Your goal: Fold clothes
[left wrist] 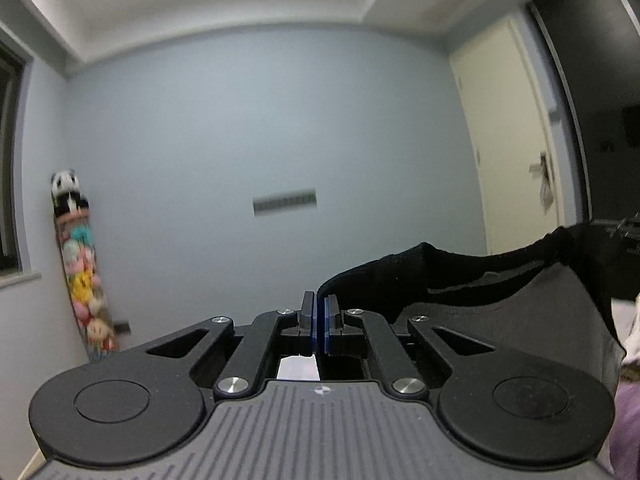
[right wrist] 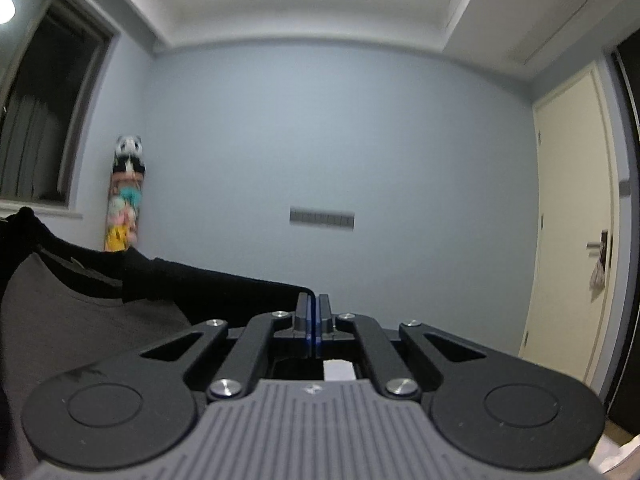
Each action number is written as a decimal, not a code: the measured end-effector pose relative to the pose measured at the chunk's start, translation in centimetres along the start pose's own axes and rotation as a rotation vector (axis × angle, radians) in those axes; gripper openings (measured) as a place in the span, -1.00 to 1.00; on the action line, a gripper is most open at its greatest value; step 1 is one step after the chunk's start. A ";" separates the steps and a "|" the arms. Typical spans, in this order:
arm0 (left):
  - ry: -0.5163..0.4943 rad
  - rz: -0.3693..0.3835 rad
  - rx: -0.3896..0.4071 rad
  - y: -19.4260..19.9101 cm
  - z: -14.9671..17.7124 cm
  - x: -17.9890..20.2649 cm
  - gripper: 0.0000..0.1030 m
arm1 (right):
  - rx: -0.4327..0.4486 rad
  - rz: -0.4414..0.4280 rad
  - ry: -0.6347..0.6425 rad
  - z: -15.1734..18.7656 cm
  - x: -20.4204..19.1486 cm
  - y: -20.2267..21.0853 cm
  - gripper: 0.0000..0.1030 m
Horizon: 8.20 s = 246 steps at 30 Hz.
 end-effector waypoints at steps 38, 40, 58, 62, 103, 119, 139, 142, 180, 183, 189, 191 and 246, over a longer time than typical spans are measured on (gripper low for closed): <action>0.193 -0.007 -0.612 -27.1 28.5 -6.5 -0.20 | -0.693 0.005 0.140 30.1 -8.9 -33.0 -0.41; 0.225 -0.007 -0.599 -24.9 27.4 -6.9 -0.19 | -0.680 0.003 0.120 28.6 -8.3 -31.2 -0.40; 0.531 -0.052 -0.815 -2.7 30.1 -1.1 -0.19 | -0.717 -0.151 -0.144 26.3 -10.5 -6.8 -0.33; 0.514 -0.080 -0.834 -1.0 32.2 0.4 -0.27 | -0.667 -0.179 -0.151 26.6 -11.6 -3.0 -0.27; 0.490 -0.395 -0.423 2.1 26.3 -3.6 -0.98 | -0.738 -0.162 -0.012 31.7 -14.5 -2.1 -0.06; 0.554 -0.030 -0.690 -3.0 32.8 6.5 -0.96 | -0.740 -0.165 -0.034 31.8 -14.5 -2.3 0.03; 0.779 -0.079 -0.612 1.0 31.2 0.9 -0.18 | -0.733 -0.152 -0.095 31.4 -13.9 -2.7 0.15; 0.816 -0.143 -0.619 1.6 32.1 -0.7 -0.18 | -0.730 -0.143 -0.110 31.3 -13.5 -2.7 0.16; 0.465 -0.410 -0.484 -0.6 21.1 -14.6 -0.83 | -0.743 -0.097 -0.169 31.7 -12.2 -3.8 0.17; 0.375 -0.464 -0.472 -1.2 19.4 -16.7 -0.83 | -0.744 -0.092 -0.166 31.7 -12.2 -4.0 0.17; 0.305 -0.565 -0.539 -2.6 21.2 -21.4 -0.84 | -0.752 -0.095 -0.176 31.7 -11.9 -4.2 0.18; 0.281 -0.602 -0.582 -3.0 23.1 -22.8 -0.84 | -0.755 -0.096 -0.182 31.8 -11.8 -4.3 0.18; 0.569 -0.304 -0.567 4.2 26.5 -0.3 -0.22 | -0.780 0.257 -0.125 21.4 5.6 -5.4 -0.90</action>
Point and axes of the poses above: each gripper's, at about its wrist camera, not at the fingertips, and y roughly against the way its jaws point, x to its right, z to its underside, the point moved 6 cm from there along -y, roughly the way its jaws point, and after that the axes turned 6 degrees about z, right-handed, at the moved point
